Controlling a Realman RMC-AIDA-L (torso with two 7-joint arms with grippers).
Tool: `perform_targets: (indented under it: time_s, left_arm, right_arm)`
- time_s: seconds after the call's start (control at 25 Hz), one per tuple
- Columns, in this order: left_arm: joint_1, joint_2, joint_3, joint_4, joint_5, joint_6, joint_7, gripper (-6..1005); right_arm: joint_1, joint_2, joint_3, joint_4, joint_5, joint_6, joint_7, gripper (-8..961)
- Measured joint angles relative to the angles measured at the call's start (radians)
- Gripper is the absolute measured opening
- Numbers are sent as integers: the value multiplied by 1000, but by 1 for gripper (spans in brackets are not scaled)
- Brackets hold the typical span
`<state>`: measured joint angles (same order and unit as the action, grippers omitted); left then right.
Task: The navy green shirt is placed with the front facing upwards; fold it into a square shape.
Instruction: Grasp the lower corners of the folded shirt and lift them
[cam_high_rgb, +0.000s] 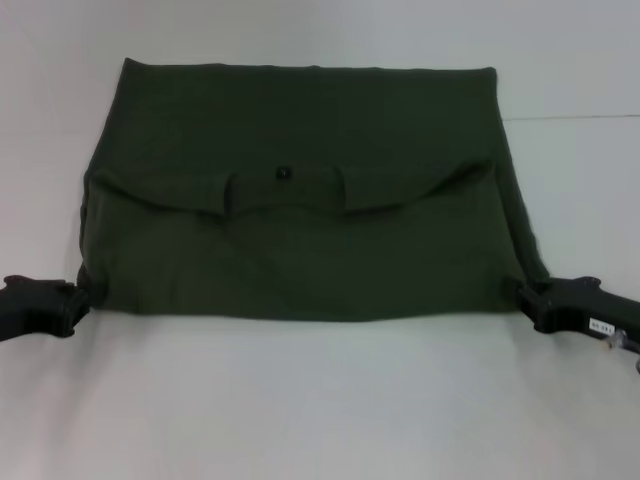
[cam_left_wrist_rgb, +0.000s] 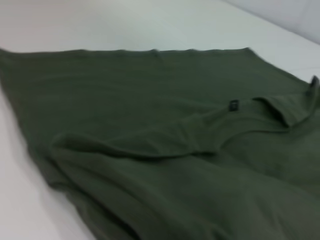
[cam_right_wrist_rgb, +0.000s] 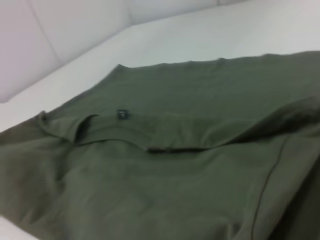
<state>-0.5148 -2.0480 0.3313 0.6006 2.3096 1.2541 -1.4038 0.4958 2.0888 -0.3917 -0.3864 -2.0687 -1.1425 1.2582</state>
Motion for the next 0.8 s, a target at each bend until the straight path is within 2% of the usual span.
perform_targets:
  time_s: [0.08, 0.24, 0.28, 0.52, 0.56, 0.8]
  left_arm:
    - [16, -1, -26, 1, -8, 34, 51, 10]
    - [51, 0, -83, 11, -7, 142, 155, 10]
    - [59, 1, -87, 17, -5, 161, 168, 10]
    - [124, -4, -86, 81, -2, 297, 212, 10]
    - [162, -11, -87, 114, 3, 342, 217, 10]
    - [253, -36, -89, 170, 22, 418, 318, 11]
  right_arm:
    - [-21, 1, 4, 0, 8, -29, -39, 50]
    - [-66, 2, 5, 0, 37, -81, -96, 50]
    - [-94, 2, 5, 0, 52, -120, -132, 50]
    - [-155, 1, 5, 6, 69, -223, -203, 50]
    - [-167, 1, 5, 6, 70, -239, -213, 50]
    - [-263, 3, 5, 9, 70, -323, -294, 50]
